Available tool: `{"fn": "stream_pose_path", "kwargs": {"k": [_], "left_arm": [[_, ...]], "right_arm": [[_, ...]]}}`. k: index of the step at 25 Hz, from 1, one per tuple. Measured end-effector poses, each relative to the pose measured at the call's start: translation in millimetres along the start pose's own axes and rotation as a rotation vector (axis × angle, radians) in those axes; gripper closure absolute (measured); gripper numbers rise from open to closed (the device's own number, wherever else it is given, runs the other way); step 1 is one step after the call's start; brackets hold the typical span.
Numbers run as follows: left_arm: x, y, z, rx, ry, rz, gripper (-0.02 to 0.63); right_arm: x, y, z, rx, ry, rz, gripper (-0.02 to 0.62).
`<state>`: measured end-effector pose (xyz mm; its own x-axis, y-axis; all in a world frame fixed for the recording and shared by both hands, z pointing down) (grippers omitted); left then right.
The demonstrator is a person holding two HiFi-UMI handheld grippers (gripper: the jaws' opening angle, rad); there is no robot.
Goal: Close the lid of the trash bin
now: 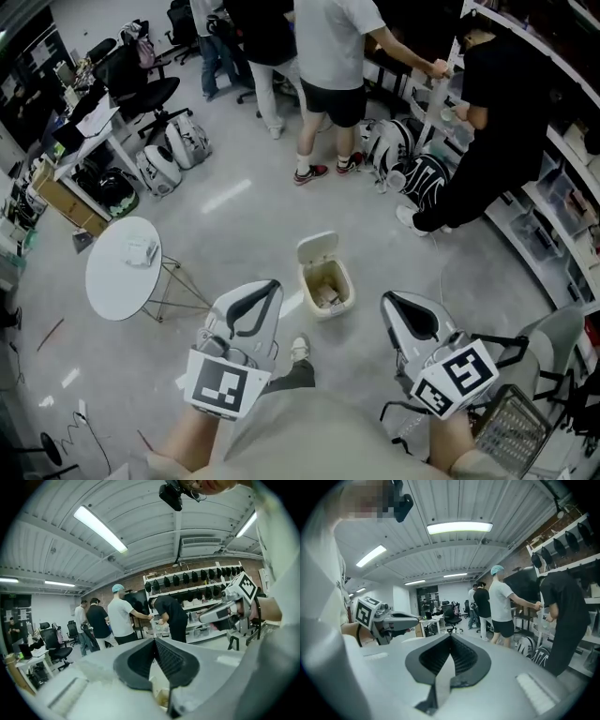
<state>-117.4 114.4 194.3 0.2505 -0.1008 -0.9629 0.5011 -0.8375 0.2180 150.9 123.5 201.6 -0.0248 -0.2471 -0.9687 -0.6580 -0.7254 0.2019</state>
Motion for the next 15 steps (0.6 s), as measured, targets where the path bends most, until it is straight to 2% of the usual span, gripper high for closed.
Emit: {"fn": "stream_pose_path", "kwargs": {"k": [7, 15], "left_arm": [[-11.8, 60.8, 74.7, -0.032, -0.018, 0.037, 0.603], [-24.3, 105.5, 121.3, -0.035, -0.040, 0.076, 0.603]], "right_arm": [[16.2, 94.5, -33.0, -0.019, 0.025, 0.037, 0.592], [30.5, 158.5, -66.3, -0.028, 0.027, 0.053, 0.592]]}}
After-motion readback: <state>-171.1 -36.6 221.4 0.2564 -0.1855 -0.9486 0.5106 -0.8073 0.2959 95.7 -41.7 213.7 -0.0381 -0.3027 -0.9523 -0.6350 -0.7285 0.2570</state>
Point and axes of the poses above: the fingertips, and each gripper's own axes: y forward along the fingers, z to its left, x out of its top, the point moved 10 cm from there along -y, backward along the fingers, and after that the axes turned 2 degrees about x, right-handed, at the moved point
